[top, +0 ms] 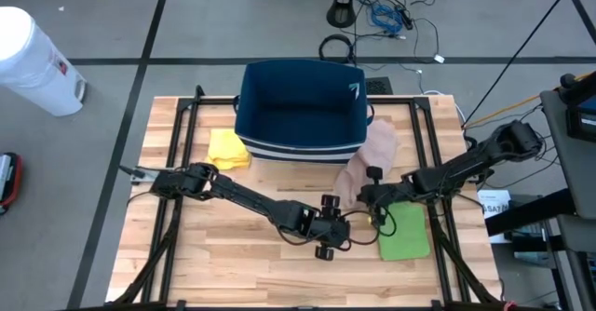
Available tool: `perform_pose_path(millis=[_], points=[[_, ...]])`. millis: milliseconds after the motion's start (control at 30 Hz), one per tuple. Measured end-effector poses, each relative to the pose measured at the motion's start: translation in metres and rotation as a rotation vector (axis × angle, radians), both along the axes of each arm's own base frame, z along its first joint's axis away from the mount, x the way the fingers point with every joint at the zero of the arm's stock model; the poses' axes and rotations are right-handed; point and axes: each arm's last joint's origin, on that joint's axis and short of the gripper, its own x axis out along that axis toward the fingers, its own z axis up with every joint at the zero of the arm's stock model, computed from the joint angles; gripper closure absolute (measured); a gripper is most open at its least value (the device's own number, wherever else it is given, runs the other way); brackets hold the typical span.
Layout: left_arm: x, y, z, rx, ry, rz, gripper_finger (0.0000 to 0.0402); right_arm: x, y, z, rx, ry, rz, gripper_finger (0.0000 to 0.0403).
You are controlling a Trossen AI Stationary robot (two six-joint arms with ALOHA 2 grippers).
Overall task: Fold towel
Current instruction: Fold the light pink towel
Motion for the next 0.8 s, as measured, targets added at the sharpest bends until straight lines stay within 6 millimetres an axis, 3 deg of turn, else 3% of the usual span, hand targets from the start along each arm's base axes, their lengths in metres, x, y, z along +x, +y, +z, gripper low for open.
perform_pose_path(millis=[300, 600, 800], points=[[-0.001, 0.01, -0.002, 0.103, 0.01, 0.095, 0.0188, 0.007, 0.023, 0.067, -0.065, -0.058, 0.135, 0.0402], [-0.003, 0.011, -0.002, 0.174, 0.023, 0.095, 0.0188, -0.017, 0.049, 0.136, -0.096, -0.185, 0.257, 0.0403], [-0.006, 0.021, -0.003, 0.316, 0.043, 0.19, 0.0188, -0.034, 0.055, 0.166, -0.149, -0.284, 0.286, 0.0403]])
